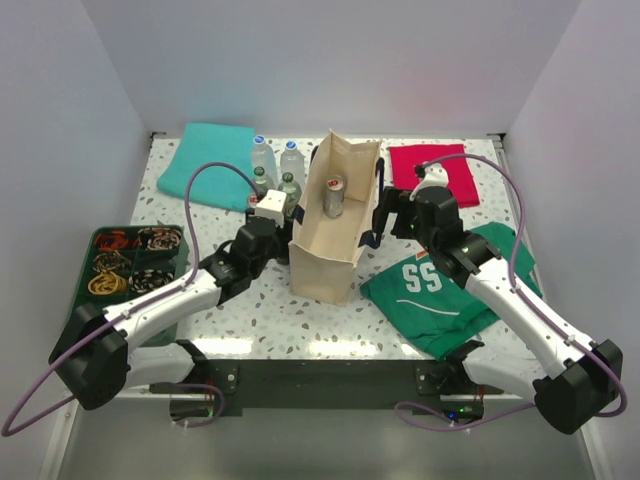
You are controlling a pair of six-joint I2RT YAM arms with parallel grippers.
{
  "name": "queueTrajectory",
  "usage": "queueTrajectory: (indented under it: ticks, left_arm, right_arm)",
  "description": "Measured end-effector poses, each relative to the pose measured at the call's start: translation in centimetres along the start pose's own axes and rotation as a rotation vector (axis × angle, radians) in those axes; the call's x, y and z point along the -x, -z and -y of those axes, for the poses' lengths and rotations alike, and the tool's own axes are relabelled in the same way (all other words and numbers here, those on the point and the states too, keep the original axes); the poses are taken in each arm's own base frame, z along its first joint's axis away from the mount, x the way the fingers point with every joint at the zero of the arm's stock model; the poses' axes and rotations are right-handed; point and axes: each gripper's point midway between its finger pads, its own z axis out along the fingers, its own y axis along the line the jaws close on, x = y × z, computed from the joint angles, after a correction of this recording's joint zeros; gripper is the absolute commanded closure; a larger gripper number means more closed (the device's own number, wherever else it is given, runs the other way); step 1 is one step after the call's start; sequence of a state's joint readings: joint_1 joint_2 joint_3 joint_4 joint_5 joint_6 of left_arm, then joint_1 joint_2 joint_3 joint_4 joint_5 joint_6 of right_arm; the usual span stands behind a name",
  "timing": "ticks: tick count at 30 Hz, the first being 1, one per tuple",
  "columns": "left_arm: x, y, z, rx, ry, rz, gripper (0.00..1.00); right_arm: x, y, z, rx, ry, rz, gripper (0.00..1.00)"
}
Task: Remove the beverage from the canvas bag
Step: Place the drink at the center of the board.
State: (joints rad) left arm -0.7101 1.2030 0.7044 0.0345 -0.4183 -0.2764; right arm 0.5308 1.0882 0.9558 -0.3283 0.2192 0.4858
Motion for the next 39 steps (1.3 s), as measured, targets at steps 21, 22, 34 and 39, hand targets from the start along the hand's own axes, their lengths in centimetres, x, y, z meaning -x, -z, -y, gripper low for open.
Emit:
queueTrajectory:
  ticks: [21,22,34,39]
  left_arm:
    - [-0.63,-0.25,-0.17,0.019,0.018,-0.019,0.37]
    - [-0.64,-0.26,-0.18,0.020,0.018,-0.019,0.37]
    - [-0.45,-0.27,-0.67,0.052,0.036,-0.009,0.18]
    - [-0.47,-0.26,-0.95,0.067,0.035,-0.009,0.16]
  right_arm:
    - [0.05,-0.01,0.11,-0.006,0.000,0.003,0.07]
    - [0.05,-0.01,0.11,-0.006,0.000,0.003,0.07]
    - [0.09,0.04,0.10,-0.005,0.000,0.005,0.07]
    - [0.09,0.04,0.11,-0.005,0.004,0.004,0.07]
